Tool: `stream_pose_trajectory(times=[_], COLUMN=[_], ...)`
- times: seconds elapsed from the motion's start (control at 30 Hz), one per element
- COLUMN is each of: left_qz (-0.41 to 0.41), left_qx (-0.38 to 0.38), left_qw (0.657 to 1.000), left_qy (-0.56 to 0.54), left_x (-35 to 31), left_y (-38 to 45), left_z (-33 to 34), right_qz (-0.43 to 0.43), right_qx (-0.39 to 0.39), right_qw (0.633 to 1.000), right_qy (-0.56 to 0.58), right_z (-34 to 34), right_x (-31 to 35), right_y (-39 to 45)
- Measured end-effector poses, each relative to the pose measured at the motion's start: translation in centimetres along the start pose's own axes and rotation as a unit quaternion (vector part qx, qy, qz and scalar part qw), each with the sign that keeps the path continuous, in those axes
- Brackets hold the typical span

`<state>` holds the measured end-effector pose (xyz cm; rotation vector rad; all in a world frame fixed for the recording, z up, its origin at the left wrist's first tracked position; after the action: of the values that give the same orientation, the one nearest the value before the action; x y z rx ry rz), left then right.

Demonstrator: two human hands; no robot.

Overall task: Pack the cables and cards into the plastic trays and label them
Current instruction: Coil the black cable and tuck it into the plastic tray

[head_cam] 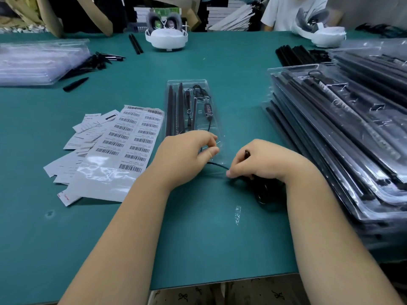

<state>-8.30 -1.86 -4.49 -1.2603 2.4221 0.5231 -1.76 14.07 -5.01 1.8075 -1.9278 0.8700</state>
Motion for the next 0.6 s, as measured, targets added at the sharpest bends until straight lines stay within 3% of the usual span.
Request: stream_pose_trajectory(times=[0.17, 0.27, 0.37, 0.5, 0.6], left_qz=[-0.01, -0.007, -0.016, -0.013, -0.003], left_qx=[0.021, 0.006, 0.011, 0.039, 0.042], left_qw=[1.0, 1.0, 1.0, 0.998, 0.99], left_qy=[-0.011, -0.006, -0.025, 0.056, 0.136], left_x=[0.9, 0.5, 0.6, 0.1, -0.4], left_y=[-0.1, -0.2, -0.4, -0.7, -1.2], left_z=[-0.3, -0.3, -0.6, -0.8, -1.1], right_qz=[0.03, 0.069, 0.114, 0.058, 0.019], right_qx=[-0.103, -0.132, -0.214, -0.353, -0.38], right_qw=[0.986, 0.985, 0.97, 0.922, 0.888], right_qy=[0.131, 0.084, 0.029, 0.148, 0.26], right_z=[-0.4, -0.2, -1.1, -1.8, -1.5], right_x=[-0.8, -1.5, -2.7, -2.9, -2.3], right_y=[0.8, 1.2, 1.2, 1.3, 1.3])
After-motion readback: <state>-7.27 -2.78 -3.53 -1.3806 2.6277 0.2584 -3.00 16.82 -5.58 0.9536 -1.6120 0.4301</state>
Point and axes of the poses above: each hand's wrist, its own y-axis towards the middle knuckle, its own z-axis out of the palm, x = y × z, the point moved 3 cm from there along y, towards the middle knuckle, and after that the axes turned 11 degrees about -z, right-handed, at the moved point
